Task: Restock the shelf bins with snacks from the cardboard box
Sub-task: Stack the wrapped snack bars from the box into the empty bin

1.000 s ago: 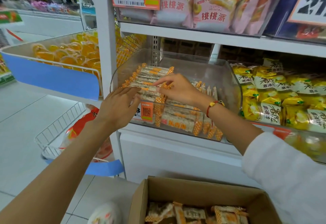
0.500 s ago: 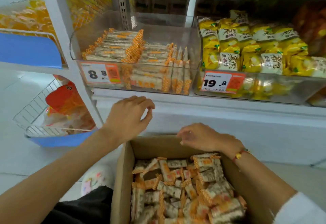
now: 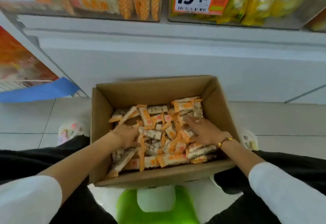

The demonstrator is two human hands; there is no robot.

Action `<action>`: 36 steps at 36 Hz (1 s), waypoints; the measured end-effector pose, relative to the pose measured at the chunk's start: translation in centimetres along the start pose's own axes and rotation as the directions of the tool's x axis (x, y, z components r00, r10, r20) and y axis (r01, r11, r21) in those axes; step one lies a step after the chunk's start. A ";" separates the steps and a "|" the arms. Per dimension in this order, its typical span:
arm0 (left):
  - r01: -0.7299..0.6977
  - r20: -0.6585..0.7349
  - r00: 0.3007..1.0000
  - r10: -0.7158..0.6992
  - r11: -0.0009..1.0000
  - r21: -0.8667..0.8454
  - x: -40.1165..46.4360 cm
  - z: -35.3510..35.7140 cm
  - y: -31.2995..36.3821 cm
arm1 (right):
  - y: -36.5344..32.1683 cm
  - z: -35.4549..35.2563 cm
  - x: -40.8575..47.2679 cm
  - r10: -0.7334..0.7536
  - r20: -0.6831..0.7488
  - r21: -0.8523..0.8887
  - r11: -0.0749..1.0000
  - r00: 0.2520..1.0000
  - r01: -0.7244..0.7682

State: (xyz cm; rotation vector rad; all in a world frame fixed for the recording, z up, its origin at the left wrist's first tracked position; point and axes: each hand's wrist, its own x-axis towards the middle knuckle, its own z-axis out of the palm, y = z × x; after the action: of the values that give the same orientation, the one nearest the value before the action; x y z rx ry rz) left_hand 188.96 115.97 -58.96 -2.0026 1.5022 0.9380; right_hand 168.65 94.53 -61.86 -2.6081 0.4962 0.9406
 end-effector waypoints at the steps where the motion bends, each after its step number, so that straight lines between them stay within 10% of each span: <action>1: -0.005 0.029 1.000 0.004 0.999 0.053 -0.1 0.3 0.1 | 0.4 0.7 0.0 0.016 0.015 -0.017 1.000 1.000 -0.016; 10: 0.074 0.094 0.989 -0.117 0.926 0.370 -1.2 3.6 3.9 | -0.5 0.0 -1.4 -0.016 -0.255 -0.055 0.998 0.967 0.002; 15: 0.108 0.061 0.994 -0.095 0.961 -0.254 -1.5 0.4 1.5 | -3.1 -5.2 -2.6 0.172 -0.331 0.680 0.725 0.928 0.109; 20: -0.006 -0.054 0.995 -0.088 0.472 -0.881 -4.5 -6.6 -0.6 | -7.3 -11.6 -3.7 0.052 -0.223 0.975 0.024 0.974 0.222; 26: -0.263 -0.238 0.951 -0.200 -0.112 -0.958 -11.3 -12.9 -5.1 | -12.1 -17.9 -5.3 -0.035 -0.318 0.944 -0.100 0.947 0.313; 31: -0.583 -0.475 0.728 -0.495 -0.081 -0.808 -16.6 -17.9 -10.0 | -15.5 -22.5 -5.6 -0.094 -0.400 0.916 0.007 0.912 0.402; 36: -0.850 -0.735 0.276 -0.619 0.200 -0.487 -20.3 -21.1 -13.6 | -18.9 -27.5 -6.6 -0.093 -0.622 0.677 0.435 0.778 0.593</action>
State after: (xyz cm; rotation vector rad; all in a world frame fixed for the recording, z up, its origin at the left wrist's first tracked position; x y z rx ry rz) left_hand 203.70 117.95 -30.22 -4.2500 1.8532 0.7031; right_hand 186.95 101.43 -34.02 -1.8086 0.3436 -0.2036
